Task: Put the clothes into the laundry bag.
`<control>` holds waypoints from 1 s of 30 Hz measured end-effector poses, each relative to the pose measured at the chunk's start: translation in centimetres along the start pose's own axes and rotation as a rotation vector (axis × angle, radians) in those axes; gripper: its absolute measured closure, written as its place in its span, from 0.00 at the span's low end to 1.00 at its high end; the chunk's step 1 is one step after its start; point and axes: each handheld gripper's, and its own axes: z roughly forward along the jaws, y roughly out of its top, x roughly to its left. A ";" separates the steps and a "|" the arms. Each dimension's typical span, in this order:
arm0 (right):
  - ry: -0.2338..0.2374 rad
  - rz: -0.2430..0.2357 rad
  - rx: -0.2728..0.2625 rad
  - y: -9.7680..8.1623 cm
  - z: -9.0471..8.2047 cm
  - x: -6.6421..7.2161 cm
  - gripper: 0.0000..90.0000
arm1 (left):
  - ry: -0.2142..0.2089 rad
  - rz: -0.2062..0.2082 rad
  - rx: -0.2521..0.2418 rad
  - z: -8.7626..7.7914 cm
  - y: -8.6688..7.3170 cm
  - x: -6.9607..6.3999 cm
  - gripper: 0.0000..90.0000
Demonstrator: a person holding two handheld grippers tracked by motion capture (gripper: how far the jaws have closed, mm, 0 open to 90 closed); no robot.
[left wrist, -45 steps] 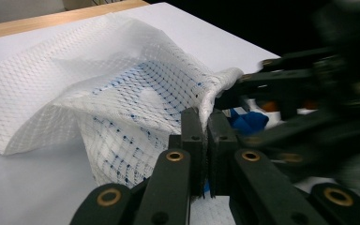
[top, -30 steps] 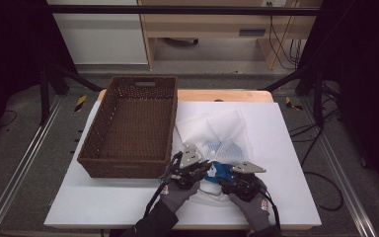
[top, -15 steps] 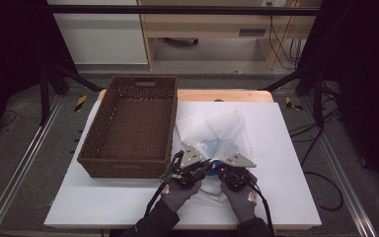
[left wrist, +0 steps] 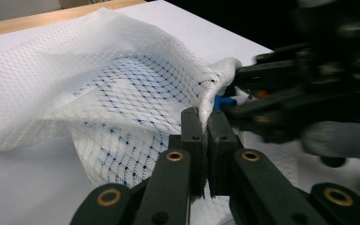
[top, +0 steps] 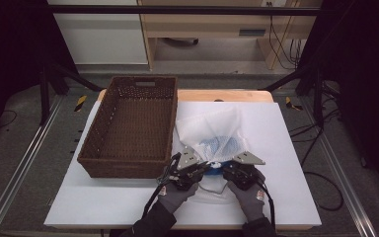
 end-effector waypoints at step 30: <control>-0.108 0.060 -0.022 1.1 4.9 1.5 0.86 | -0.014 -0.002 -0.004 0.2 -0.1 -0.2 0.97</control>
